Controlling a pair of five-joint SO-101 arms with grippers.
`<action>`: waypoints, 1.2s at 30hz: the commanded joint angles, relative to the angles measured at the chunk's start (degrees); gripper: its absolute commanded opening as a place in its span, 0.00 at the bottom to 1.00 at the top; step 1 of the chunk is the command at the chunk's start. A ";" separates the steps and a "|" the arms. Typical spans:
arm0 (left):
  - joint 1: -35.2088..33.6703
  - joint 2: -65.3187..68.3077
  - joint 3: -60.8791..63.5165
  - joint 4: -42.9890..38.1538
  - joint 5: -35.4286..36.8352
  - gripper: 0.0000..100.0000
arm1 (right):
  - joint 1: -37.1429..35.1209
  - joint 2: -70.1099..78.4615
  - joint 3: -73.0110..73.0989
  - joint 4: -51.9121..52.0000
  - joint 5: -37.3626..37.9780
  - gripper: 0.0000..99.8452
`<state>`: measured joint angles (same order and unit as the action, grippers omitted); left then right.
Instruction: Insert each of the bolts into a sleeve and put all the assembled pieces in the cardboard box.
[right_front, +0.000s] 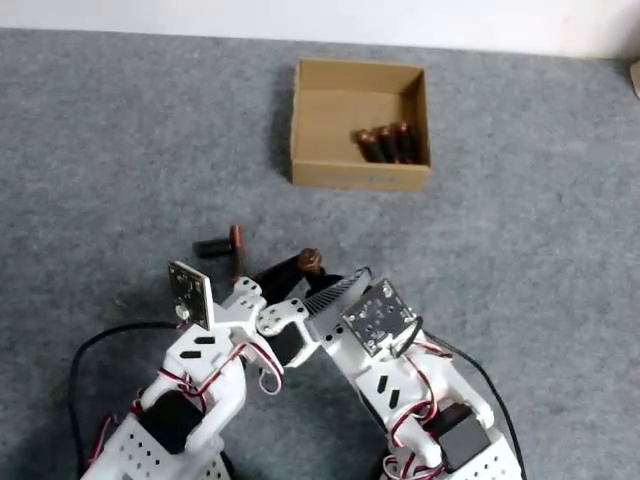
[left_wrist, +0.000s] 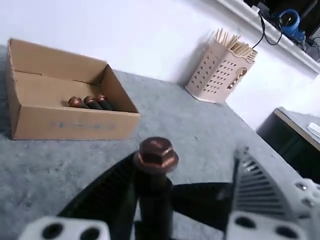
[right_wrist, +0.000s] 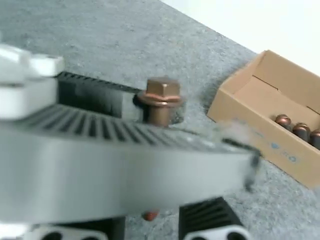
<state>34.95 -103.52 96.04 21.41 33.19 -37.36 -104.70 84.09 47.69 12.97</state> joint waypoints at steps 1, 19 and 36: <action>0.75 -0.31 0.92 -0.26 0.00 0.23 | 2.59 -0.66 -3.38 -0.13 -0.44 0.01; -16.13 -0.31 -3.74 -0.35 5.45 0.23 | 2.95 -0.66 -2.95 -0.22 -0.09 0.01; -21.32 0.22 -3.47 -0.35 2.90 0.01 | 16.75 0.04 1.71 -8.57 4.22 0.01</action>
<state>14.29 -103.52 95.43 21.41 37.23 -21.27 -104.62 86.90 41.63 13.76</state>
